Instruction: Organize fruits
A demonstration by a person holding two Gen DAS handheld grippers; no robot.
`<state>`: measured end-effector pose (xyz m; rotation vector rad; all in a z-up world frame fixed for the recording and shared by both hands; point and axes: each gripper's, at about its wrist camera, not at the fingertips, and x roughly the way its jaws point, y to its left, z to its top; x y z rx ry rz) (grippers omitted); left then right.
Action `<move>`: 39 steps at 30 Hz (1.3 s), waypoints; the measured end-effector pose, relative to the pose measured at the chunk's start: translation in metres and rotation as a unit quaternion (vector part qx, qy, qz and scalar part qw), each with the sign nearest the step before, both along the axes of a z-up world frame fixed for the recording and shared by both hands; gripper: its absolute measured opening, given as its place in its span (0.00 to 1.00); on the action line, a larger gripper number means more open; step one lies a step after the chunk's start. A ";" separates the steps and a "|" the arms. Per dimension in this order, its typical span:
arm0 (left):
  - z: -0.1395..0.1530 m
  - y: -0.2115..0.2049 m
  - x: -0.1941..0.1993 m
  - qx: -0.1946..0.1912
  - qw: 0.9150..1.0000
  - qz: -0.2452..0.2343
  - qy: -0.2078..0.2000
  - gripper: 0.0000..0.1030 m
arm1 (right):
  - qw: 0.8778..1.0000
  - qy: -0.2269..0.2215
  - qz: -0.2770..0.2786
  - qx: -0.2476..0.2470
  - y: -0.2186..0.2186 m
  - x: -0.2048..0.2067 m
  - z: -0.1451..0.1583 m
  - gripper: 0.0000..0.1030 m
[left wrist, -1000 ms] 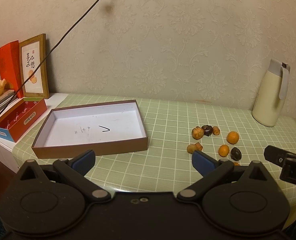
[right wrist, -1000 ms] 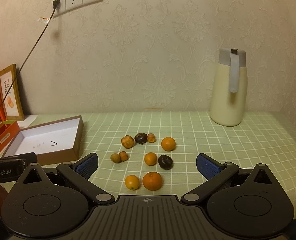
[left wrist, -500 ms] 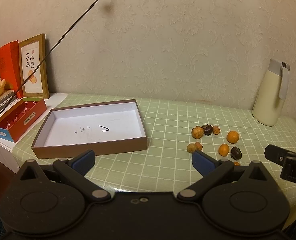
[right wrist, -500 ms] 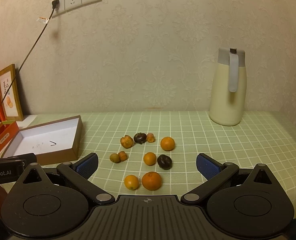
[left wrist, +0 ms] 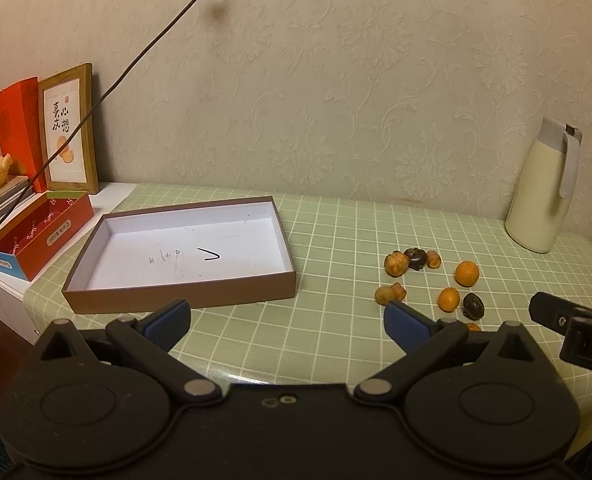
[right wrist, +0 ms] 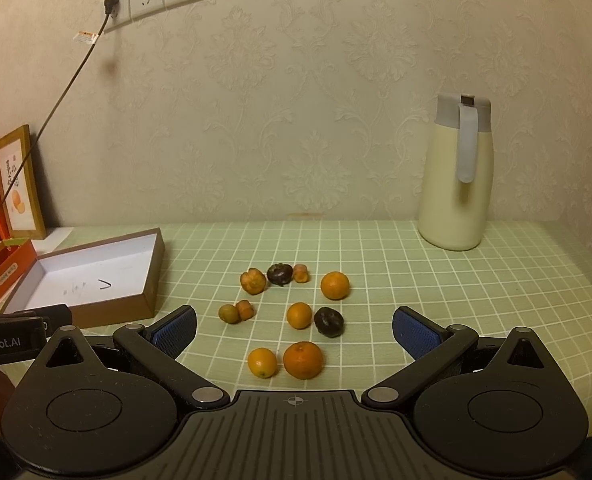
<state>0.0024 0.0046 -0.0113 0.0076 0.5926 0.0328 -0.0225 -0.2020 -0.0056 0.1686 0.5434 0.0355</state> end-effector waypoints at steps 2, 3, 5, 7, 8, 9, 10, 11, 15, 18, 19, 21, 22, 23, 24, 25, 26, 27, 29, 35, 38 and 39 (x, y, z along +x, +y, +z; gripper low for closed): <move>0.000 0.000 0.000 -0.001 1.000 0.000 0.000 0.94 | 1.000 0.000 -0.001 0.001 -0.001 0.000 0.000 1.00; 0.000 0.000 0.000 0.000 1.000 0.000 0.000 0.94 | 1.000 0.000 -0.002 0.001 -0.001 0.000 0.000 1.00; 0.000 0.000 0.000 0.000 1.000 -0.002 0.000 0.94 | 1.000 0.001 -0.002 0.002 -0.001 0.000 0.000 1.00; -0.001 -0.001 -0.001 0.001 1.000 -0.002 -0.001 0.94 | 1.000 0.001 -0.003 0.002 -0.001 0.001 0.000 1.00; 0.000 -0.001 0.000 0.001 1.000 -0.003 -0.001 0.94 | 1.000 0.002 -0.004 0.001 -0.002 0.001 -0.001 1.00; 0.000 -0.001 0.000 0.001 1.000 -0.003 -0.001 0.94 | 1.000 0.003 -0.004 0.001 -0.002 0.001 -0.001 1.00; 0.000 -0.001 0.000 0.001 1.000 -0.003 -0.001 0.94 | 1.000 0.003 -0.005 0.001 -0.002 0.001 -0.001 1.00; 0.000 -0.001 0.000 0.001 1.000 -0.003 -0.001 0.94 | 1.000 0.004 -0.006 0.002 -0.003 0.001 -0.002 1.00; -0.002 -0.002 0.001 0.004 1.000 -0.005 0.000 0.94 | 1.000 0.006 -0.007 0.002 -0.005 0.001 -0.003 1.00; -0.003 -0.003 0.002 0.005 1.000 -0.006 0.003 0.94 | 1.000 0.006 -0.007 0.001 -0.006 0.001 -0.004 1.00; -0.004 -0.003 0.002 0.006 1.000 -0.007 0.003 0.94 | 1.000 0.006 -0.008 0.000 -0.007 0.001 -0.005 1.00; -0.005 -0.003 0.003 0.009 1.000 -0.008 0.004 0.94 | 1.000 0.007 -0.011 0.000 -0.009 0.001 -0.006 1.00; -0.006 -0.004 0.003 0.011 1.000 -0.010 0.004 0.94 | 1.000 0.007 -0.012 0.000 -0.011 0.001 -0.007 1.00; -0.007 -0.004 0.004 0.012 1.000 -0.011 0.004 0.94 | 1.000 0.008 -0.015 0.000 -0.013 0.002 -0.008 1.00; -0.009 -0.005 0.005 0.013 1.000 -0.013 0.004 0.94 | 1.000 0.008 -0.017 0.000 -0.015 0.003 -0.010 1.00; -0.010 -0.006 0.006 0.014 1.000 -0.017 0.006 0.94 | 1.000 0.008 -0.018 -0.002 -0.017 0.003 -0.012 1.00; -0.012 -0.008 0.008 0.015 1.000 -0.022 0.007 0.94 | 1.000 0.007 -0.019 -0.003 -0.020 0.004 -0.014 1.00; -0.015 -0.010 0.009 0.017 0.999 -0.027 0.007 0.94 | 1.000 0.004 -0.020 -0.004 -0.022 0.004 -0.016 1.00; -0.021 -0.015 0.012 0.027 0.999 -0.034 0.006 0.94 | 1.000 -0.005 -0.028 -0.012 -0.028 0.004 -0.023 1.00; -0.045 -0.039 0.025 0.043 0.996 -0.080 0.013 0.89 | 1.000 0.004 -0.027 0.007 -0.046 0.012 -0.044 1.00; -0.061 -0.053 0.032 0.043 0.993 -0.109 0.024 0.78 | 0.999 0.021 -0.040 0.014 -0.053 0.016 -0.054 1.00; -0.066 -0.058 0.034 0.045 0.992 -0.118 0.027 0.77 | 0.999 0.027 -0.041 0.015 -0.055 0.018 -0.057 1.00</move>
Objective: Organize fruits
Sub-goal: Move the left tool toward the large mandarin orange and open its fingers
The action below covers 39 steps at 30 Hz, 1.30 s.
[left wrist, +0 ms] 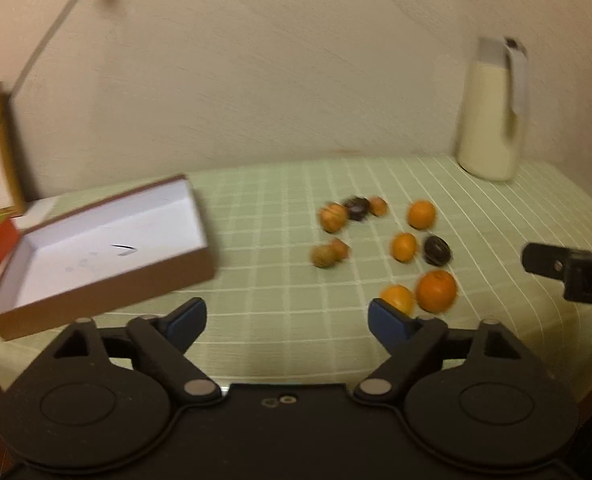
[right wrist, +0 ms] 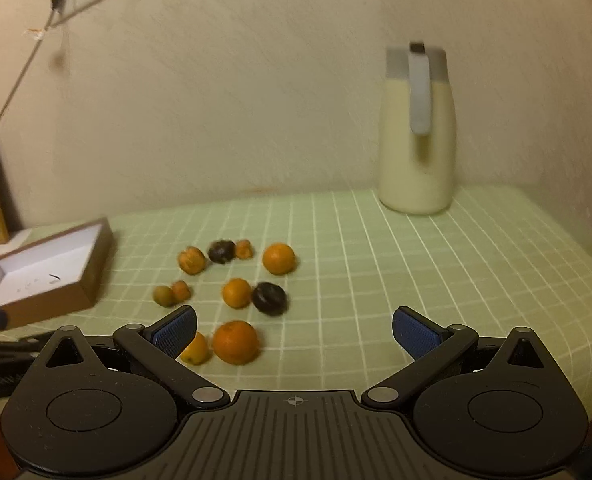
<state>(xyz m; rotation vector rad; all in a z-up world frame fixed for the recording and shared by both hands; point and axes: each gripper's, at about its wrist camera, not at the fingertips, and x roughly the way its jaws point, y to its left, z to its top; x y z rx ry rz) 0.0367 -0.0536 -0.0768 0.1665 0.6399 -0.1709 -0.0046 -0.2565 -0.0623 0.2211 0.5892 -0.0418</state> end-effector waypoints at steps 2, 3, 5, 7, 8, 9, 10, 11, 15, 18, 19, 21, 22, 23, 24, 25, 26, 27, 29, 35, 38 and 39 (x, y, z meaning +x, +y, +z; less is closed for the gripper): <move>-0.011 -0.011 0.002 0.006 1.000 -0.019 0.001 0.72 | 1.000 0.004 -0.004 0.003 -0.003 0.002 -0.003 1.00; -0.016 -0.016 0.003 0.009 0.999 -0.031 0.000 0.69 | 1.000 0.002 -0.008 0.001 -0.004 0.002 -0.005 1.00; -0.025 -0.025 0.005 0.012 0.999 -0.048 -0.004 0.65 | 1.000 0.001 -0.011 -0.003 -0.005 0.003 -0.006 1.00; -0.031 -0.032 0.008 0.008 0.998 -0.060 -0.001 0.56 | 1.000 0.000 -0.013 -0.004 -0.007 0.003 -0.008 1.00; -0.033 -0.035 0.010 0.006 0.998 -0.065 -0.001 0.54 | 1.000 0.000 -0.014 -0.005 -0.008 0.003 -0.009 1.00; -0.035 -0.037 0.011 0.003 0.998 -0.070 -0.003 0.54 | 1.000 0.001 -0.014 -0.004 -0.008 0.003 -0.010 1.00; -0.037 -0.040 0.012 0.004 0.997 -0.073 -0.004 0.53 | 1.000 0.002 -0.015 -0.002 -0.010 0.004 -0.011 1.00; -0.038 -0.042 0.013 0.002 0.997 -0.077 -0.005 0.52 | 1.000 0.003 -0.015 0.002 -0.012 0.004 -0.012 1.00; -0.044 -0.050 0.019 0.001 0.996 -0.086 -0.002 0.46 | 1.000 0.008 -0.019 0.013 -0.015 0.005 -0.015 1.00; -0.050 -0.055 0.025 0.002 0.996 -0.086 0.003 0.42 | 1.000 0.010 -0.019 0.017 -0.017 0.006 -0.017 1.00; -0.052 -0.056 0.027 0.003 0.996 -0.084 0.004 0.39 | 1.000 0.010 -0.020 0.017 -0.017 0.006 -0.017 1.00; -0.056 -0.058 0.031 0.004 0.997 -0.082 0.007 0.38 | 1.000 0.011 -0.019 0.021 -0.018 0.007 -0.018 1.00; -0.058 -0.059 0.032 0.005 0.997 -0.081 0.006 0.38 | 1.000 0.011 -0.018 0.023 -0.018 0.007 -0.018 1.00; -0.059 -0.059 0.034 0.004 0.997 -0.080 0.008 0.38 | 0.999 0.012 -0.017 0.024 -0.017 0.008 -0.018 1.00; -0.061 -0.058 0.036 0.002 0.997 -0.079 0.010 0.39 | 0.999 0.012 -0.017 0.024 -0.016 0.008 -0.018 1.00; -0.062 -0.058 0.038 -0.002 0.997 -0.079 0.009 0.39 | 0.999 0.012 -0.016 0.024 -0.016 0.008 -0.018 1.00; -0.063 -0.059 0.039 -0.005 0.997 -0.081 0.008 0.39 | 1.000 0.012 -0.015 0.023 -0.015 0.008 -0.018 1.00; -0.063 -0.059 0.040 -0.007 0.997 -0.082 0.007 0.39 | 1.000 0.012 -0.014 0.022 -0.014 0.008 -0.019 1.00; -0.064 -0.062 0.043 -0.009 0.996 -0.085 0.005 0.39 | 1.000 0.012 -0.014 0.020 -0.014 0.009 -0.019 1.00; -0.069 -0.063 0.050 -0.023 0.996 -0.082 0.003 0.40 | 0.999 0.018 -0.017 0.026 -0.016 0.012 -0.023 1.00; -0.071 -0.061 0.052 -0.029 0.996 -0.081 0.003 0.39 | 0.999 0.022 -0.018 0.030 -0.016 0.014 -0.024 1.00; -0.071 -0.061 0.052 -0.029 0.996 -0.080 0.003 0.39 | 0.999 0.023 -0.017 0.030 -0.016 0.014 -0.024 1.00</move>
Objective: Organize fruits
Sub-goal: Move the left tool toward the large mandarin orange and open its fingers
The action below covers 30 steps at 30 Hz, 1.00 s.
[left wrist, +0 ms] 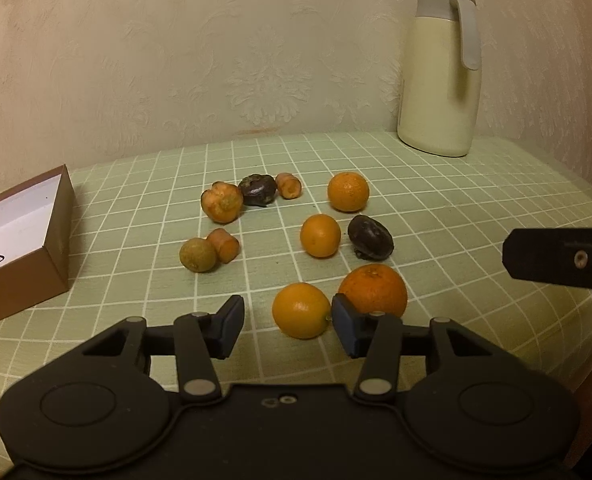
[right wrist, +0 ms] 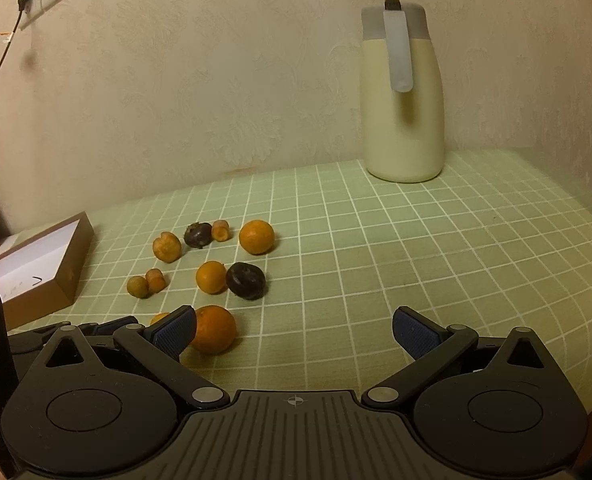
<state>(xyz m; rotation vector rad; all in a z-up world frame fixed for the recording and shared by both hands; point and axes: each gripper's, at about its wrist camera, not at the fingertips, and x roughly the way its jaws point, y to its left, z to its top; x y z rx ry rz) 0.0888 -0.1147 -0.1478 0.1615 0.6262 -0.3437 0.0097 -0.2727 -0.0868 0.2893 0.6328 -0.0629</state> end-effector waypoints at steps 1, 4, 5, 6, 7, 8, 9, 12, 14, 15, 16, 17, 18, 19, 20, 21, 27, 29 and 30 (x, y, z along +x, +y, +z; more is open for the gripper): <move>0.000 0.000 -0.001 0.001 1.000 0.001 -0.002 0.40 | 1.000 0.001 0.000 -0.001 0.001 0.000 0.000 1.00; 0.002 0.003 -0.001 0.007 1.000 0.016 -0.010 0.40 | 1.000 0.002 0.004 -0.011 0.005 0.003 0.000 1.00; 0.002 0.004 0.001 0.007 1.000 0.019 -0.009 0.40 | 1.000 0.003 0.005 -0.016 0.007 0.005 -0.001 1.00; 0.002 0.006 0.001 0.007 1.000 0.019 -0.009 0.40 | 1.000 0.004 0.008 -0.020 0.009 0.007 -0.001 1.00; 0.003 0.006 0.001 0.007 1.000 0.022 -0.011 0.40 | 1.000 0.005 0.010 -0.026 0.012 0.009 -0.001 1.00; 0.003 0.007 0.000 0.008 1.000 0.023 -0.012 0.40 | 0.999 0.005 0.015 -0.033 0.016 0.012 -0.001 1.00; 0.003 0.007 0.000 0.008 1.000 0.022 -0.011 0.40 | 0.999 0.004 0.020 -0.041 0.020 0.015 -0.001 1.00; 0.003 0.010 -0.003 0.008 1.000 0.023 -0.009 0.40 | 0.998 -0.001 0.028 -0.057 0.029 0.023 -0.002 1.00; 0.005 0.012 -0.004 0.008 1.000 0.023 -0.007 0.40 | 0.998 -0.001 0.029 -0.055 0.030 0.027 -0.003 1.00; 0.004 0.013 -0.004 0.007 1.000 0.022 -0.006 0.41 | 0.998 0.001 0.028 -0.054 0.030 0.028 -0.005 1.00; 0.004 0.013 -0.003 0.008 1.000 0.023 -0.005 0.42 | 0.998 0.004 0.025 -0.054 0.030 0.029 -0.007 1.00; 0.004 0.012 -0.003 0.007 1.000 0.022 -0.004 0.42 | 0.998 0.008 0.022 -0.053 0.029 0.030 -0.009 1.00; 0.003 0.012 -0.003 0.007 1.000 0.020 -0.002 0.42 | 0.998 0.012 0.021 -0.051 0.028 0.031 -0.010 1.00; 0.003 0.011 -0.003 0.007 1.000 0.019 -0.001 0.42 | 0.999 0.015 0.020 -0.048 0.027 0.033 -0.012 1.00; 0.002 0.010 -0.003 0.008 1.000 0.018 0.000 0.42 | 0.999 0.017 0.020 -0.046 0.027 0.035 -0.013 1.00; 0.002 0.009 -0.002 0.008 1.000 0.018 0.001 0.42 | 0.999 0.018 0.021 -0.046 0.027 0.035 -0.013 1.00; -0.003 0.004 0.004 -0.007 1.000 0.011 0.013 0.34 | 0.999 0.012 0.019 -0.047 0.026 0.035 -0.012 1.00; -0.005 0.000 0.005 -0.007 1.000 0.007 0.013 0.28 | 0.999 0.014 0.015 -0.042 0.023 0.036 -0.013 1.00; -0.005 -0.001 0.005 -0.007 1.000 0.007 0.012 0.26 | 0.999 0.015 0.014 -0.040 0.022 0.037 -0.014 1.00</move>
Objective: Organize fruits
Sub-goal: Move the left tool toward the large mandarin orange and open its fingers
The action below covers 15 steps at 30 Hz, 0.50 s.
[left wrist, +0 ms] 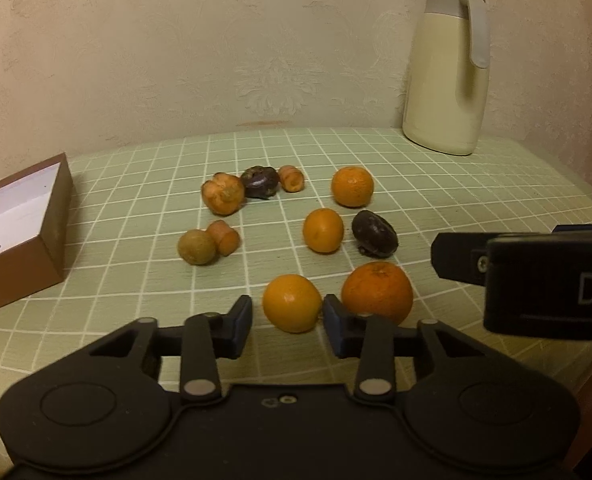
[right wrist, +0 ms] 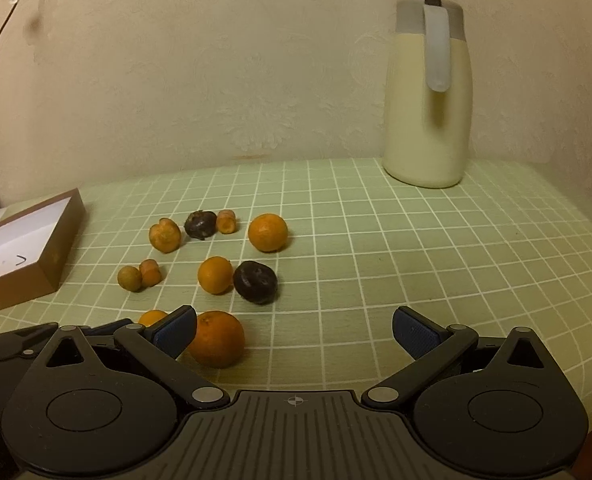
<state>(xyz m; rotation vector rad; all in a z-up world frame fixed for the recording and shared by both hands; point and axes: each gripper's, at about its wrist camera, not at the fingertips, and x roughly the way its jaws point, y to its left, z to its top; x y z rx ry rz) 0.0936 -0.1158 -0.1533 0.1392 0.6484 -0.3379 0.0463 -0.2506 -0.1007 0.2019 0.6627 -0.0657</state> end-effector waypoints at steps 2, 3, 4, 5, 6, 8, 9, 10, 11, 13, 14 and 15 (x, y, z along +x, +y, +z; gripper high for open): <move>-0.001 -0.001 0.000 0.005 1.000 0.002 -0.005 0.26 | 1.000 0.002 0.002 -0.001 0.000 0.001 0.000 1.00; -0.001 0.000 0.000 0.005 1.000 0.004 -0.007 0.25 | 1.000 0.003 0.004 -0.002 0.001 0.002 -0.001 1.00; -0.001 0.002 0.000 0.004 1.000 0.007 -0.008 0.24 | 1.000 0.004 0.005 -0.002 0.002 0.003 -0.002 1.00; 0.000 0.003 -0.001 0.005 1.000 0.010 -0.012 0.24 | 1.000 0.005 0.010 0.001 0.003 0.005 -0.003 1.00; 0.000 0.005 -0.001 0.009 1.000 0.014 -0.016 0.22 | 1.000 0.006 0.012 0.002 0.005 0.007 -0.004 1.00; 0.000 0.011 0.000 0.012 0.999 0.025 -0.017 0.22 | 1.000 0.006 0.019 0.004 0.009 0.010 -0.005 1.00; 0.000 0.015 0.000 0.010 1.000 0.026 -0.015 0.22 | 1.000 0.006 0.022 0.004 0.011 0.012 -0.006 1.00; 0.000 0.017 -0.001 0.014 0.999 0.029 -0.016 0.22 | 1.000 0.005 0.024 0.005 0.012 0.014 -0.006 1.00; -0.001 0.019 -0.002 0.019 0.999 0.031 -0.018 0.22 | 1.000 0.006 0.025 0.006 0.014 0.016 -0.007 1.00; -0.002 0.024 -0.005 0.021 0.999 0.032 -0.019 0.22 | 0.999 0.010 0.030 0.012 0.016 0.021 -0.010 1.00; -0.002 0.026 -0.006 0.025 0.999 0.038 -0.022 0.22 | 0.999 0.010 0.031 0.013 0.018 0.023 -0.012 1.00; -0.003 0.029 -0.006 0.029 0.998 0.045 -0.023 0.22 | 0.999 0.009 0.032 0.012 0.020 0.024 -0.013 1.00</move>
